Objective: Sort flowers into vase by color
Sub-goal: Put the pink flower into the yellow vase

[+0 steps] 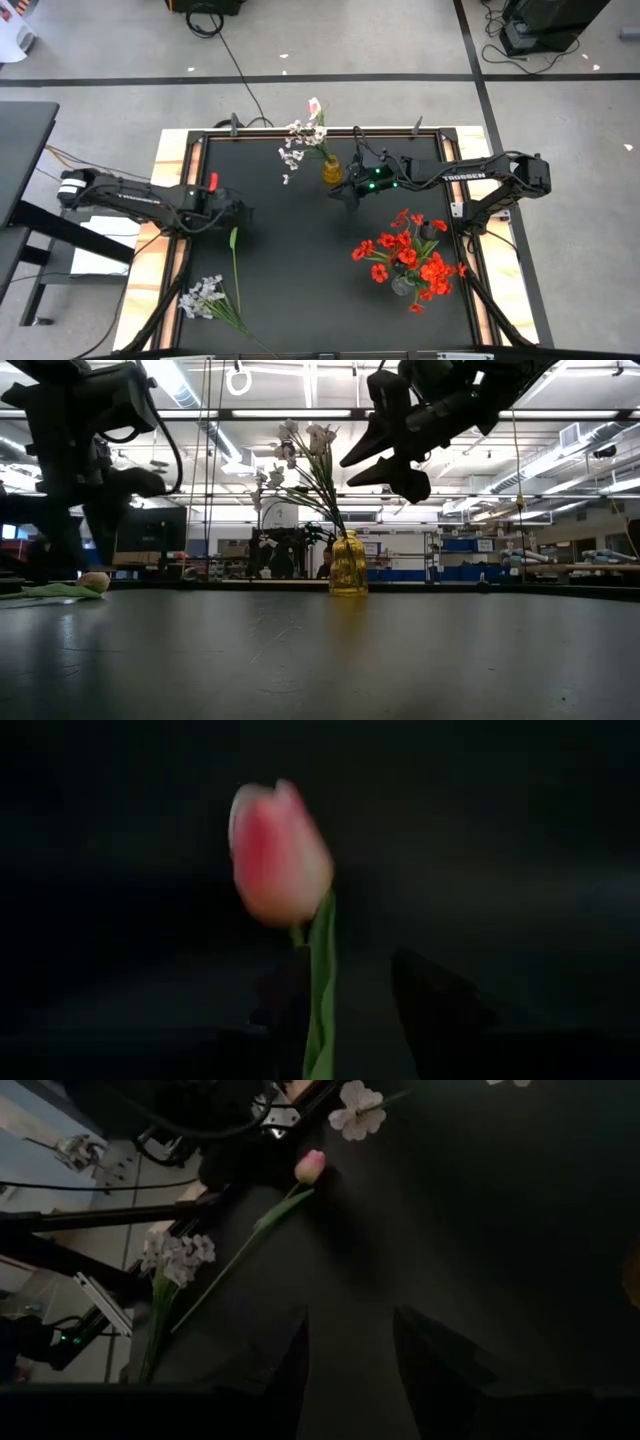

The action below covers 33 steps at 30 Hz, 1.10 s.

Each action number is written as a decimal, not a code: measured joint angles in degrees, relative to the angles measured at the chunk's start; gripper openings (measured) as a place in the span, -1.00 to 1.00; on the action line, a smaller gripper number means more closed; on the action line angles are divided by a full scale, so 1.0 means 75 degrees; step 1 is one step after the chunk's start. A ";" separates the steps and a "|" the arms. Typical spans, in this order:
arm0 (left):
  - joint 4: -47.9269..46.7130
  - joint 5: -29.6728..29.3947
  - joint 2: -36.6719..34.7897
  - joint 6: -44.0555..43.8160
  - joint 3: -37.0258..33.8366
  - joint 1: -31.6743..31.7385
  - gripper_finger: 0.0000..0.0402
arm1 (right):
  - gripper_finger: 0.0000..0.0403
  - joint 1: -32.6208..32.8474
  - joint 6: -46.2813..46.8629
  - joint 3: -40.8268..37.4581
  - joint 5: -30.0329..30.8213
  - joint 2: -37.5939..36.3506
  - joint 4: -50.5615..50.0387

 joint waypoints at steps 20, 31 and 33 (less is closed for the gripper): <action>0.1121 0.0440 0.1162 -0.1080 -0.0670 -0.0327 -0.19 | -0.23 -0.0131 -0.0122 0.0000 -0.0425 0.0000 -0.0132; 0.1009 0.0393 0.1096 -0.1028 -0.0635 -0.0328 -0.76 | -0.23 -0.0223 -0.0329 0.0000 -0.0541 0.0000 -0.0145; 0.1113 0.0387 0.1040 -0.0963 -0.0635 -0.0341 -0.87 | -0.23 -0.0272 -0.0340 0.0000 -0.0541 0.0000 -0.0124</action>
